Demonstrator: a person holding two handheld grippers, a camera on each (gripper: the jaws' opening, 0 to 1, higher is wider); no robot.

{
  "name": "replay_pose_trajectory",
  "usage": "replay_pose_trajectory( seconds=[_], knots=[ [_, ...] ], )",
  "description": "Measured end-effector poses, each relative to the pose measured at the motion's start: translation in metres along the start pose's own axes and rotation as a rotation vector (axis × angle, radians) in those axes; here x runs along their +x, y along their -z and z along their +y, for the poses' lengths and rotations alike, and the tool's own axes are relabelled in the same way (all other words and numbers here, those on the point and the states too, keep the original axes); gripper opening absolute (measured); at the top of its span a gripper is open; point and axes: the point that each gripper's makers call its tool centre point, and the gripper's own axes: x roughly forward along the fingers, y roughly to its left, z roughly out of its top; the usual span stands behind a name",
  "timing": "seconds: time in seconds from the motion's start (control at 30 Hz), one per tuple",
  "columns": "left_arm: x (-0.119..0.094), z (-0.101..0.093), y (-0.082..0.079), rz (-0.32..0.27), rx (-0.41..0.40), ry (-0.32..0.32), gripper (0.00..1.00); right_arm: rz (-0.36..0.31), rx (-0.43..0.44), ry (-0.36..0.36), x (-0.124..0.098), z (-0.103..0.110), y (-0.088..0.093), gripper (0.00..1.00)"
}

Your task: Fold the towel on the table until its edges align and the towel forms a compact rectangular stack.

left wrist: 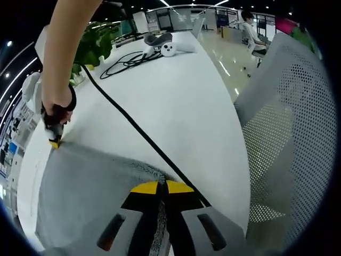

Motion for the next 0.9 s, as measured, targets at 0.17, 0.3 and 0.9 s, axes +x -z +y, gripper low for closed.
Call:
replay_pose_trajectory(
  seconds=[0.17,0.3,0.9],
  knots=[
    [-0.005,0.001,-0.008,-0.043,-0.037,-0.032,0.13,-0.006,0.007,-0.002,-0.007,-0.001,-0.003,0.16],
    [-0.009,0.0,-0.013,-0.062,-0.071,-0.06,0.16,-0.013,0.02,-0.003,-0.012,-0.005,-0.003,0.17],
    [-0.002,-0.009,-0.008,-0.045,-0.118,-0.044,0.13,-0.037,0.096,0.003,-0.011,-0.012,-0.002,0.16]
  ],
)
